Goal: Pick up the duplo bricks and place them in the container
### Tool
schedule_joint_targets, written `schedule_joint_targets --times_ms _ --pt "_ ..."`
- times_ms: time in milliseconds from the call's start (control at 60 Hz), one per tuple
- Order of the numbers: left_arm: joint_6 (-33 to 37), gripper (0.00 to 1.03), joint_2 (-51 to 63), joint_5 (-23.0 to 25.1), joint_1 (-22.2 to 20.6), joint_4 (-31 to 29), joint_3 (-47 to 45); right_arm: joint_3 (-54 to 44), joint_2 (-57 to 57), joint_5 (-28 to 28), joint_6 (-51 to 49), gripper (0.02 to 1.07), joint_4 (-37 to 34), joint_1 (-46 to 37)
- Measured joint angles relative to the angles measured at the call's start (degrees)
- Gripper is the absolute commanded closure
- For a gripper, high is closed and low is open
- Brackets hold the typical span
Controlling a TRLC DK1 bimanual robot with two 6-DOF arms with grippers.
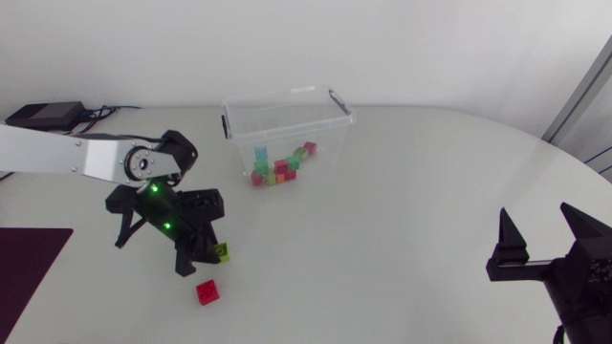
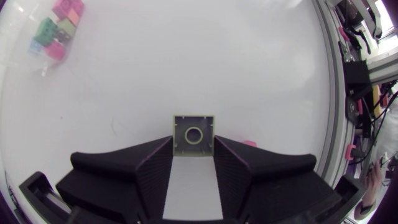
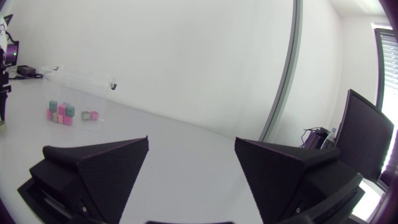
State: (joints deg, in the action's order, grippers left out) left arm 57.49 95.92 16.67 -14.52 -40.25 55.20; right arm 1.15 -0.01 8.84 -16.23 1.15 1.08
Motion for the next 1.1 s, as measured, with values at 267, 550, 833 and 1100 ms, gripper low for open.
schedule_joint_targets --times_ms 267,550,833,1100 --pt "-5.3 0.83 -4.5 7.0 2.5 -2.7 19.8 0.0 0.0 0.0 0.0 0.07 0.0 0.0" --pt "-17.7 0.81 0.4 9.9 3.2 8.0 34.4 0.0 0.0 -0.1 0.0 0.07 0.0 0.0" --pt "-26.6 0.80 9.8 6.8 2.9 18.4 36.7 0.0 0.0 -0.7 0.0 0.07 0.0 0.0" --pt "-31.0 0.23 20.5 3.8 2.3 20.7 47.0 0.0 0.0 -0.7 0.0 0.07 0.0 0.1"
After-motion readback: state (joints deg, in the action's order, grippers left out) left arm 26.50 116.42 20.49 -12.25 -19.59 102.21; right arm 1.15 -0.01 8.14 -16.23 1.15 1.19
